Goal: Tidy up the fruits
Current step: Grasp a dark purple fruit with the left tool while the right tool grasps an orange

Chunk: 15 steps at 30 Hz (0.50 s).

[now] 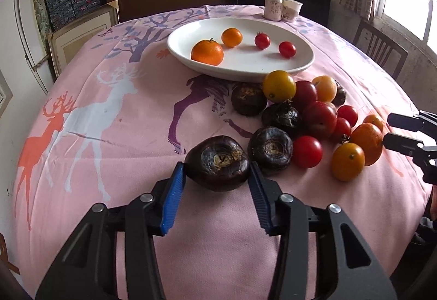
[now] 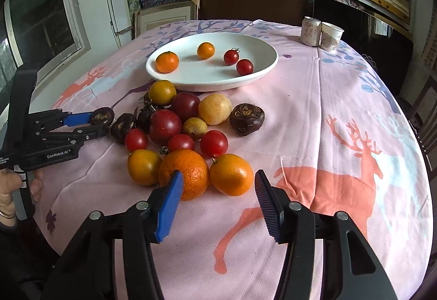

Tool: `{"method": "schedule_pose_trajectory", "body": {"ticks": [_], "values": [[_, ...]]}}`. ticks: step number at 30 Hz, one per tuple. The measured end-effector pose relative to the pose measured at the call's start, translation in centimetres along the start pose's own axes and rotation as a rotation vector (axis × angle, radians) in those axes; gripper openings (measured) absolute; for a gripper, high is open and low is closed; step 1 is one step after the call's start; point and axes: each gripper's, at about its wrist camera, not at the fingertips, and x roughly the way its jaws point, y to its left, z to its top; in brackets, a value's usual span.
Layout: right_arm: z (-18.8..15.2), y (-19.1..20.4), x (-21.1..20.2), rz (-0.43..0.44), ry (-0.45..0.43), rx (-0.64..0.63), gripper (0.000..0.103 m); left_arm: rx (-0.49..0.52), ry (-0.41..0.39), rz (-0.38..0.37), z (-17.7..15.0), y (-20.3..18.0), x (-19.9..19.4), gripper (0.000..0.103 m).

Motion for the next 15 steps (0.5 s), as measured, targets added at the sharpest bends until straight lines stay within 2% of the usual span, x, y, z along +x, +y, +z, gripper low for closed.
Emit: {"method": "schedule_pose_trajectory", "body": {"ticks": [7, 10, 12, 15], "values": [[0.3, -2.1, 0.3, -0.001, 0.006, 0.083, 0.055, -0.012, -0.043, -0.017, -0.7, 0.1, -2.5, 0.046], [-0.1, -3.0, 2.2, 0.019, 0.079, 0.104, 0.055, -0.007, -0.054, -0.017, -0.6, -0.1, -3.1, 0.046], [-0.1, -3.2, 3.0, 0.030, 0.090, 0.118, 0.054, -0.004, -0.056, -0.022, -0.6, -0.3, -3.2, 0.046], [0.6, -3.2, 3.9, 0.065, 0.099, 0.121, 0.046, 0.000, -0.059, -0.024, -0.5, -0.7, -3.2, 0.046]]}}
